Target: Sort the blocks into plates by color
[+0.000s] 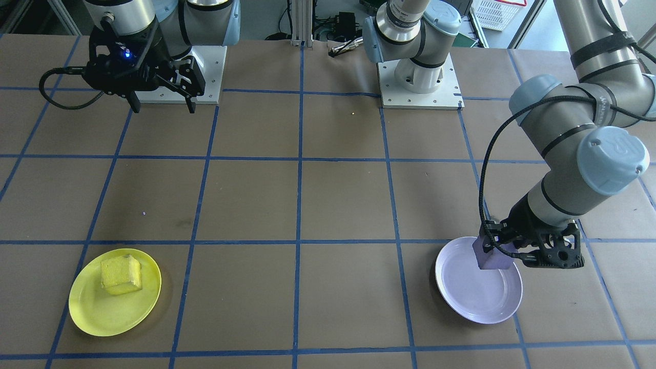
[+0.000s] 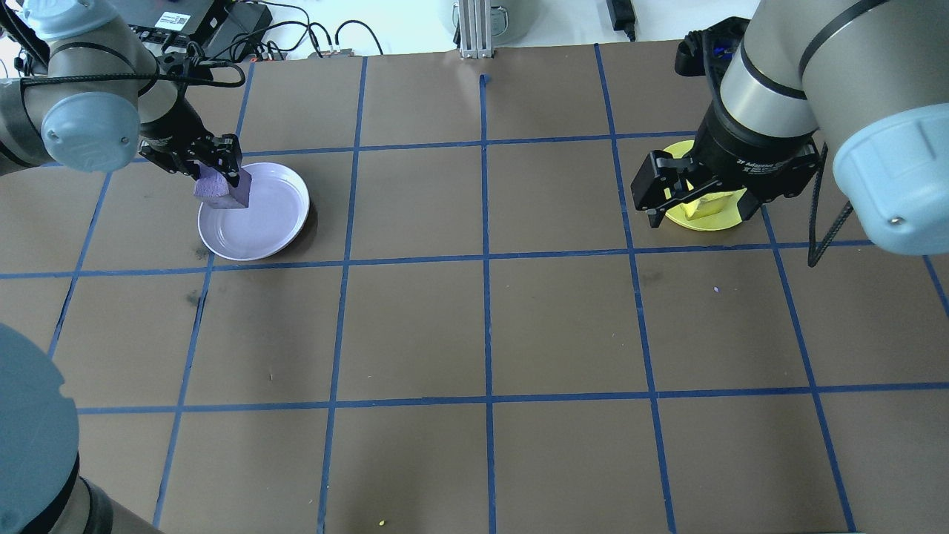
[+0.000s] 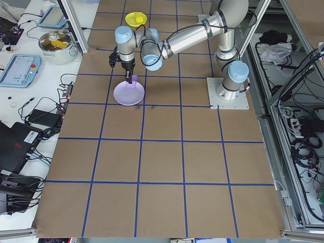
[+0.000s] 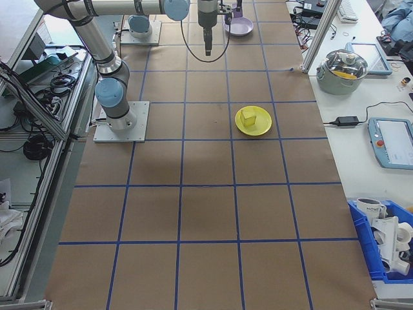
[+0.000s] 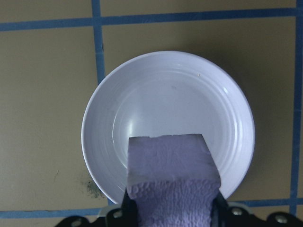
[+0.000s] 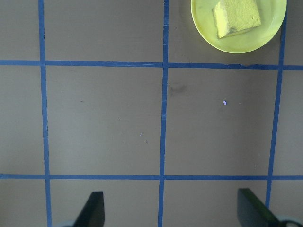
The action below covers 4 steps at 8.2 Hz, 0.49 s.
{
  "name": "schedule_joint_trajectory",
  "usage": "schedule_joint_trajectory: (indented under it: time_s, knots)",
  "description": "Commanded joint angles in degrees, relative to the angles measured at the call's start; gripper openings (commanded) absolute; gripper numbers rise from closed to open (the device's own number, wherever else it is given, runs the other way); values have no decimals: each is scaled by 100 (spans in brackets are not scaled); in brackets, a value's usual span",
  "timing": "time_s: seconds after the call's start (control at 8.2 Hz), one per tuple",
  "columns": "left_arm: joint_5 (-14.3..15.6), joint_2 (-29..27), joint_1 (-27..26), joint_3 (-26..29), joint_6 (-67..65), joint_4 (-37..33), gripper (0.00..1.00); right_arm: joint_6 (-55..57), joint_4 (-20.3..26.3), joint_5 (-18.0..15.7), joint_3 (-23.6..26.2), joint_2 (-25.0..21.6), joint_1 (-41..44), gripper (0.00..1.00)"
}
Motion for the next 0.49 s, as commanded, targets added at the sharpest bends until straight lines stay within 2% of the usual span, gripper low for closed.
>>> schedule_joint_trajectory:
  time_s: [0.0, 0.12, 0.37]
  knots:
    - [-1, -519, 18, 396, 1, 140, 67, -1, -11, -3, 0, 0, 0, 100]
    - [-1, -529, 18, 406, -68, 106, 100, -1, -11, -12, 0, 0, 0, 100]
    - [8, -354, -17, 397, -69, -78, 100, -1, -19, -3, 0, 9, 0, 100]
